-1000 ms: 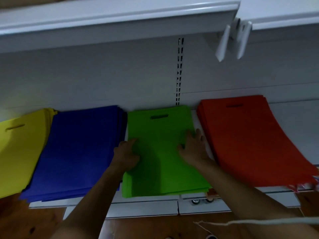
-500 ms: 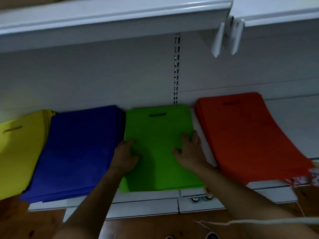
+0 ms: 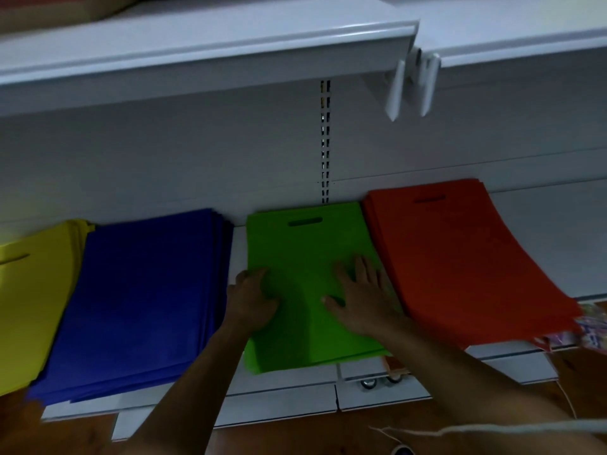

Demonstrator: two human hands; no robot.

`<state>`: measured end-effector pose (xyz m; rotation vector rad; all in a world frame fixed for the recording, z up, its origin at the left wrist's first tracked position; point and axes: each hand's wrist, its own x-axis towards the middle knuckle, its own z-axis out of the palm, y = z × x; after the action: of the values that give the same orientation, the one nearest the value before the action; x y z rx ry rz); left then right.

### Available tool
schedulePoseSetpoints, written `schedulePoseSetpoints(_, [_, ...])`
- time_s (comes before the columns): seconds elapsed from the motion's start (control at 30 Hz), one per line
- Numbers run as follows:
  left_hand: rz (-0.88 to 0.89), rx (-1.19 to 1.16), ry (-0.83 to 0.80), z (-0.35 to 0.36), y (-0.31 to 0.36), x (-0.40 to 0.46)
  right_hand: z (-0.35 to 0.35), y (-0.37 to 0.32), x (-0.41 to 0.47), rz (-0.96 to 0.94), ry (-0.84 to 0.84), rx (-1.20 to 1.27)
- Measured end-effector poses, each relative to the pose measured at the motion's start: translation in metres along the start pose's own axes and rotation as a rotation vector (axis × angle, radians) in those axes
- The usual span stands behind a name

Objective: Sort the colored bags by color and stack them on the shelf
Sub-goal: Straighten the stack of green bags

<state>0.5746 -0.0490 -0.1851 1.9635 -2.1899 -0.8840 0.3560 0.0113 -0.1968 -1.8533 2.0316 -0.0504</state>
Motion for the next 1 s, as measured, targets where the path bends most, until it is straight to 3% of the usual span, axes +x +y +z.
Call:
schedulePoseSetpoints(0.37, [0.014, 0.082, -0.069, -0.002, 0.001, 0.001, -0.001, 0.006, 0.001, -0.007, 0.057, -0.094])
schedulePoseSetpoints(0.5, [0.034, 0.073, 0.006, -0.027, 0.01, -0.001, -0.019, -0.005, -0.002, -0.033, 0.126, 0.016])
schedulePoseSetpoints(0.67, [0.046, -0.163, 0.141, -0.059, 0.013, -0.014, -0.034, -0.041, -0.004, -0.17, 0.095, 0.158])
schedulePoseSetpoints(0.83, [-0.064, -0.201, 0.275, -0.089, -0.01, -0.039, -0.027, -0.085, -0.011, -0.298, 0.047, 0.23])
schedulePoseSetpoints(1.0, [-0.198, -0.229, 0.302, -0.116, -0.069, -0.053, -0.009, -0.13, -0.019, -0.357, -0.004, 0.28])
